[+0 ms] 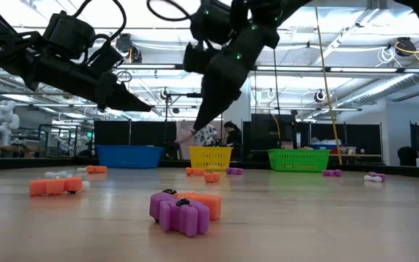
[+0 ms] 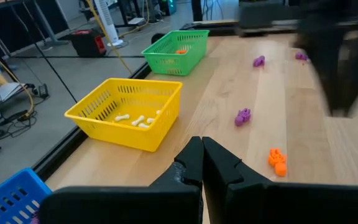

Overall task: Sort Halloween decoration
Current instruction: Put the orange skeleton toy into the green bin

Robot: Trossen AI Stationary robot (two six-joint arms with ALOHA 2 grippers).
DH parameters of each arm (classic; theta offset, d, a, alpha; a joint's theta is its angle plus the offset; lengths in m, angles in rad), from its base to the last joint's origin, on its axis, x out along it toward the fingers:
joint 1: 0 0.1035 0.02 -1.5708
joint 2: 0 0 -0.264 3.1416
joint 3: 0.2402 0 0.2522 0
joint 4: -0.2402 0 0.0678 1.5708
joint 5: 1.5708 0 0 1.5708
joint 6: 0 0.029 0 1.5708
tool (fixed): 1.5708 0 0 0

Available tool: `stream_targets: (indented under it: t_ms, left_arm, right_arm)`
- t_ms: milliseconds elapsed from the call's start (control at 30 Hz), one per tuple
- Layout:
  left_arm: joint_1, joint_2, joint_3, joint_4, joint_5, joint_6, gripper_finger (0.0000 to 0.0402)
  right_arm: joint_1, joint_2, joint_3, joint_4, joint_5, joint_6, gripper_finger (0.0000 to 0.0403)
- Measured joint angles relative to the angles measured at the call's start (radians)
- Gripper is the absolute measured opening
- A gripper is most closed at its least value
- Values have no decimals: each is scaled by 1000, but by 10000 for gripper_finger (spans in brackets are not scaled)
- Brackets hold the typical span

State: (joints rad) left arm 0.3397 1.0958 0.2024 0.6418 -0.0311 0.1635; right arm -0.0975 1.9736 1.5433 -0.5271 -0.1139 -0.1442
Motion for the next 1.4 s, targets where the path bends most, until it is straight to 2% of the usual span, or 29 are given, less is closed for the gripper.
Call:
stream_targets:
  t_ms: [133, 500, 733, 867, 1000, 1233, 1400]
  left_arm:
    - [0, 0, 0, 0, -1, 0, 0]
    - [0, 0, 0, -3, -4, 0, 0]
    - [0, 0, 0, -4, -4, -1, 0]
    - [0, 0, 0, -4, -4, -1, 0]
    - [0, 0, 0, -5, -4, -1, 0]
    - [0, 0, 0, -5, -4, -1, 0]
    - [0, 0, 0, -5, -4, -2, 0]
  right_arm:
    - [52, 6, 0, -30, -56, -8, 55]
    - [128, 70, -1, -51, -45, -144, 169]
    - [128, 149, -2, -52, -45, -187, 191]
    - [128, 174, 3, -62, -48, -190, 184]
    - [125, 178, 3, -71, -48, -172, 160]
    - [123, 181, 2, -88, -83, -156, 75]
    - [126, 163, 1, -101, -71, -129, 21]
